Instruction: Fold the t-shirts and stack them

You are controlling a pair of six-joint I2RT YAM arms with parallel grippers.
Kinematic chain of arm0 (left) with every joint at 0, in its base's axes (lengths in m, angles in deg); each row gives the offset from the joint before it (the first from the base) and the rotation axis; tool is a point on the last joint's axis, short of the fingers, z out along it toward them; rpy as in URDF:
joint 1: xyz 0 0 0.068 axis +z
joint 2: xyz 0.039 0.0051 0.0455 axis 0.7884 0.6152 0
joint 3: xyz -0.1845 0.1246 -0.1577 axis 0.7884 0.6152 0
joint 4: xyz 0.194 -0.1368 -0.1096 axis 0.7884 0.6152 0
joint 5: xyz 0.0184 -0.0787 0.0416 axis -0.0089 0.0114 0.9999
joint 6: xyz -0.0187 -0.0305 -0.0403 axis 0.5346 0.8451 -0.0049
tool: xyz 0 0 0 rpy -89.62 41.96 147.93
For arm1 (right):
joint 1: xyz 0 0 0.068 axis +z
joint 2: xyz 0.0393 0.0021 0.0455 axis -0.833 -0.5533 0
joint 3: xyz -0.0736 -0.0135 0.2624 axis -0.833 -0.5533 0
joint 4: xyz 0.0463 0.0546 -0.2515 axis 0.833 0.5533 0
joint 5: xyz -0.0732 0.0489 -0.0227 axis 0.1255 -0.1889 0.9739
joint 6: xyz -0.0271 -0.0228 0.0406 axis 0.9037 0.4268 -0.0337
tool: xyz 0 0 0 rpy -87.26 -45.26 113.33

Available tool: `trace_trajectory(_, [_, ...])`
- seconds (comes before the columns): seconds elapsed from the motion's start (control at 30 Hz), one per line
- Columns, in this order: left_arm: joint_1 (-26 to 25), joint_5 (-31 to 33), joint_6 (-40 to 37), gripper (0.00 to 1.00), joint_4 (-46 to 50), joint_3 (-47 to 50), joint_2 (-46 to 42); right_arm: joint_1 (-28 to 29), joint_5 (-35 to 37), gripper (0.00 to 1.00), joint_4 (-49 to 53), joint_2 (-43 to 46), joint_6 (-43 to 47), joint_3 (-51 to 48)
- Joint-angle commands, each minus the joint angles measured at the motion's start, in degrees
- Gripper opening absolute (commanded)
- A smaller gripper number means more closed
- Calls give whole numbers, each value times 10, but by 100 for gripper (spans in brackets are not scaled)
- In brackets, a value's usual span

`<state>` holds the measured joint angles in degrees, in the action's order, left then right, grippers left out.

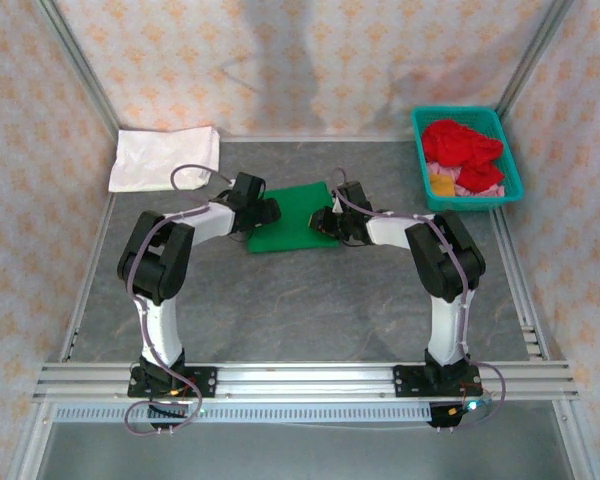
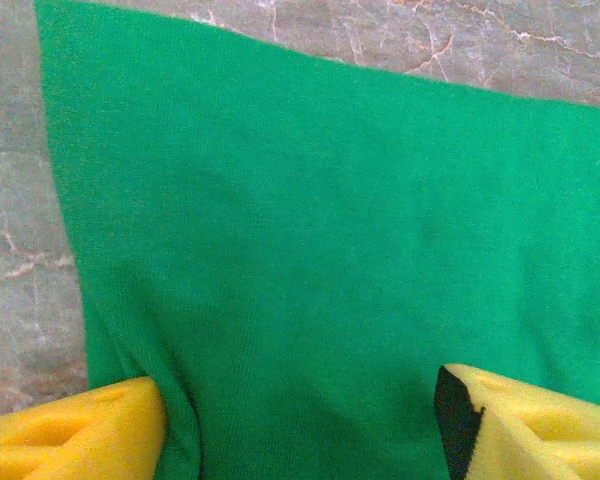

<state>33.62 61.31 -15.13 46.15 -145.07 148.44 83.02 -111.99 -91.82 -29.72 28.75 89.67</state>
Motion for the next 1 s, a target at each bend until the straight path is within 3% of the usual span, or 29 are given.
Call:
trace_trajectory(0.0, [-8,47,30,72,46,25,-19,-1,-4,29,-7,-2,-4,-10])
trace_trajectory(0.3, [9,123,15,73,121,39,-101,-1,-11,28,-9,-6,-4,-7])
trace_trajectory(0.73, [-30,67,3,75,91,-27,22,-1,-11,28,-3,-6,-2,-2])
trace_trajectory(0.97, [-49,42,23,57,52,-43,69,-1,-4,28,3,8,3,-8])
